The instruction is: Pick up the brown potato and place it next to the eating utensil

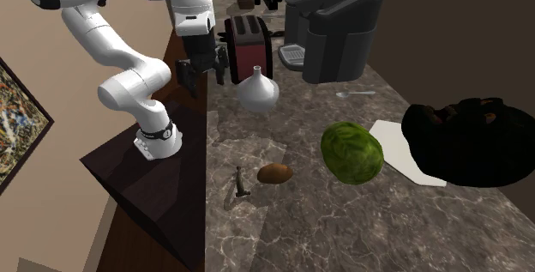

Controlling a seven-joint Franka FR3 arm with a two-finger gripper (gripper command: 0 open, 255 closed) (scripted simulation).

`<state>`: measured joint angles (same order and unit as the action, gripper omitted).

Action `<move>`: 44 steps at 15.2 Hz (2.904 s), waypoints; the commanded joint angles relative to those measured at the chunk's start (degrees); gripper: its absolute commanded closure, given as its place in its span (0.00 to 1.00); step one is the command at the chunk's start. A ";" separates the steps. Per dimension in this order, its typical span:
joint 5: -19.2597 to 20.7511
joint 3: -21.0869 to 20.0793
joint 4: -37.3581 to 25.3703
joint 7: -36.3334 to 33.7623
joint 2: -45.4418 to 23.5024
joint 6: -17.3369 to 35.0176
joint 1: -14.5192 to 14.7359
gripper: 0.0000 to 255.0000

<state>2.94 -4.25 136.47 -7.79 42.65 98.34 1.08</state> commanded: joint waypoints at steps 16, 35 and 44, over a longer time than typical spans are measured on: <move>1.09 1.10 -7.24 6.23 -31.36 20.97 0.64 0.00; 2.35 0.93 -16.43 8.97 -53.91 32.38 0.99 0.00; 2.35 0.93 -16.44 8.97 -53.92 32.37 0.99 1.00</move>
<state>5.29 -3.32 120.01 1.18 -11.25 130.72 2.07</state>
